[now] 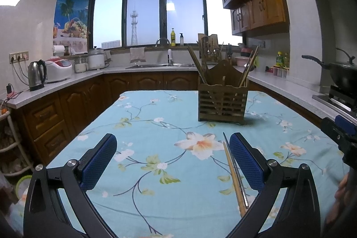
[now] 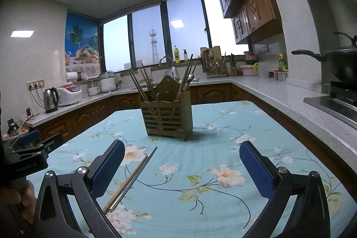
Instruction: Organize utensils
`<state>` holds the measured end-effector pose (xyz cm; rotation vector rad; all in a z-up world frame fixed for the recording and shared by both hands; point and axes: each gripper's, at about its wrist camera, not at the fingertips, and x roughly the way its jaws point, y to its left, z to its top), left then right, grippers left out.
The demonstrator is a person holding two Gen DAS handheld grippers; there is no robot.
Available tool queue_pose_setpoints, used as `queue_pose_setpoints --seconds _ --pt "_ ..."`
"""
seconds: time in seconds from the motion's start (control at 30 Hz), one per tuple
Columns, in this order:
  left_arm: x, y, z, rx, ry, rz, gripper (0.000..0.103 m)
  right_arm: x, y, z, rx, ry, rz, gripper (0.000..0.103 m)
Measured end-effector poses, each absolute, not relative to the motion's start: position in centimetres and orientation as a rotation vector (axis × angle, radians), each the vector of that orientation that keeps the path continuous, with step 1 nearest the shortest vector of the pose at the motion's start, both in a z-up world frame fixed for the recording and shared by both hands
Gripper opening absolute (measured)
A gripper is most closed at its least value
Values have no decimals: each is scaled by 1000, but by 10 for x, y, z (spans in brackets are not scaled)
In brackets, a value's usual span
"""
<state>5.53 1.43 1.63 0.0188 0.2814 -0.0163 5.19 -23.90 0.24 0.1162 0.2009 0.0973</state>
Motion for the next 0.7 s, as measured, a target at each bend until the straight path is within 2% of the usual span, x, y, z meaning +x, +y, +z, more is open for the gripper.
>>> queue_pose_setpoints --seconds 0.7 --pt "57 12 15 19 286 -27 103 54 -237 4 114 201 104 103"
